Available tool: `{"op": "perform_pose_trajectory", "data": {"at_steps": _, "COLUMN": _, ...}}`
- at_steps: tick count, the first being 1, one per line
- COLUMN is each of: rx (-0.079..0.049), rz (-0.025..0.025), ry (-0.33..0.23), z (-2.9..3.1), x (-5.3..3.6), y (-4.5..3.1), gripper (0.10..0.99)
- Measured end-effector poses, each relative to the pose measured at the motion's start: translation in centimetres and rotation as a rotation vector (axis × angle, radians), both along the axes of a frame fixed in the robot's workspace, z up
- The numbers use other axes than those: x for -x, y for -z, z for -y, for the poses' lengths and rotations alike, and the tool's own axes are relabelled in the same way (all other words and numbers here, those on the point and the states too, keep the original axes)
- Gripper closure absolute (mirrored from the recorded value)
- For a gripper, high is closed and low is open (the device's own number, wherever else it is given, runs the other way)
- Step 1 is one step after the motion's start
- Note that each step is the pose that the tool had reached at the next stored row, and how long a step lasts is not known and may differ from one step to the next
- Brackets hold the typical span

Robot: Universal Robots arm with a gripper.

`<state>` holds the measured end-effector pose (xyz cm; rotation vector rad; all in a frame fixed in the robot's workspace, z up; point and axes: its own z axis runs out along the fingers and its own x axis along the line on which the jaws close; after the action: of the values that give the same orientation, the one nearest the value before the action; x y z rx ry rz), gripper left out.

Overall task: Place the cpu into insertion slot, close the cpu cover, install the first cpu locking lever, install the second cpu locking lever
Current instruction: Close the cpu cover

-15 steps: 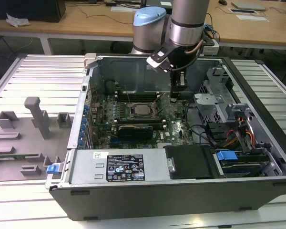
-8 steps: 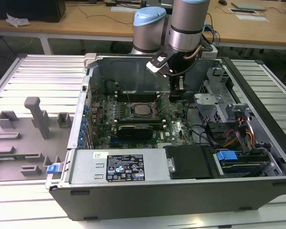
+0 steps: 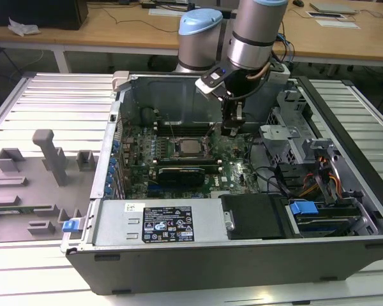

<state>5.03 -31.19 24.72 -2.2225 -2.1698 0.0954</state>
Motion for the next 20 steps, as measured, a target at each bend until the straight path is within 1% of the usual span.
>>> {"op": "perform_pose_trajectory", "data": {"at_steps": 1, "rx": 0.000, "rz": -0.0024, "ry": 0.000, "z": 0.00, "x": 0.00, "y": 0.00, "gripper": 0.980}}
{"op": "perform_pose_trajectory", "data": {"at_steps": 2, "rx": 0.000, "rz": -0.0026, "ry": 0.000, "z": 0.00, "x": 0.05, "y": 0.01, "gripper": 0.980}}
{"op": "perform_pose_trajectory", "data": {"at_steps": 3, "rx": 0.000, "rz": -0.0021, "ry": 0.000, "z": -0.01, "x": 0.19, "y": 0.02, "gripper": 0.980}}
{"op": "perform_pose_trajectory", "data": {"at_steps": 5, "rx": 0.000, "rz": 0.0026, "ry": 0.000, "z": 0.00, "x": 0.77, "y": 0.01, "gripper": 0.980}}
{"op": "perform_pose_trajectory", "data": {"at_steps": 7, "rx": 0.000, "rz": 0.0218, "ry": 0.000, "z": 0.00, "x": 2.82, "y": 0.00, "gripper": 0.980}}
{"op": "perform_pose_trajectory", "data": {"at_steps": 8, "rx": 0.000, "rz": 0.0260, "ry": 0.000, "z": -0.01, "x": 3.20, "y": 0.00, "gripper": 0.980}}
{"op": "perform_pose_trajectory", "data": {"at_steps": 9, "rx": 0.000, "rz": 0.0285, "ry": 0.000, "z": -0.01, "x": 3.42, "y": 0.01, "gripper": 0.980}}
{"op": "perform_pose_trajectory", "data": {"at_steps": 11, "rx": 0.000, "rz": 0.0312, "ry": 0.000, "z": -0.01, "x": 3.58, "y": 0.01, "gripper": 0.980}}
{"op": "perform_pose_trajectory", "data": {"at_steps": 12, "rx": 0.000, "rz": 0.0337, "ry": 0.000, "z": -0.01, "x": 3.67, "y": 0.01, "gripper": 0.980}}
{"op": "perform_pose_trajectory", "data": {"at_steps": 14, "rx": 0.000, "rz": 0.0452, "ry": 0.000, "z": -0.02, "x": 4.03, "y": 0.01, "gripper": 0.980}}
{"op": "perform_pose_trajectory", "data": {"at_steps": 15, "rx": 0.000, "rz": 0.0556, "ry": 0.000, "z": -0.02, "x": 4.51, "y": 0.04, "gripper": 0.980}}
{"op": "perform_pose_trajectory", "data": {"at_steps": 16, "rx": 0.000, "rz": 0.0613, "ry": 0.000, "z": -0.01, "x": 4.93, "y": 0.07, "gripper": 0.980}}
{"op": "perform_pose_trajectory", "data": {"at_steps": 17, "rx": 0.000, "rz": 0.0646, "ry": 0.000, "z": -0.01, "x": 5.25, "y": 0.11, "gripper": 0.980}}
{"op": "perform_pose_trajectory", "data": {"at_steps": 18, "rx": 0.000, "rz": 0.0709, "ry": 0.000, "z": -0.01, "x": 6.02, "y": 0.22, "gripper": 0.980}}
{"op": "perform_pose_trajectory", "data": {"at_steps": 19, "rx": 0.000, "rz": 0.0748, "ry": 0.000, "z": -0.01, "x": 6.77, "y": 0.39, "gripper": 0.980}}
{"op": "perform_pose_trajectory", "data": {"at_steps": 20, "rx": 0.000, "rz": 0.0753, "ry": 0.000, "z": -0.01, "x": 7.19, "y": 0.59, "gripper": 0.980}}
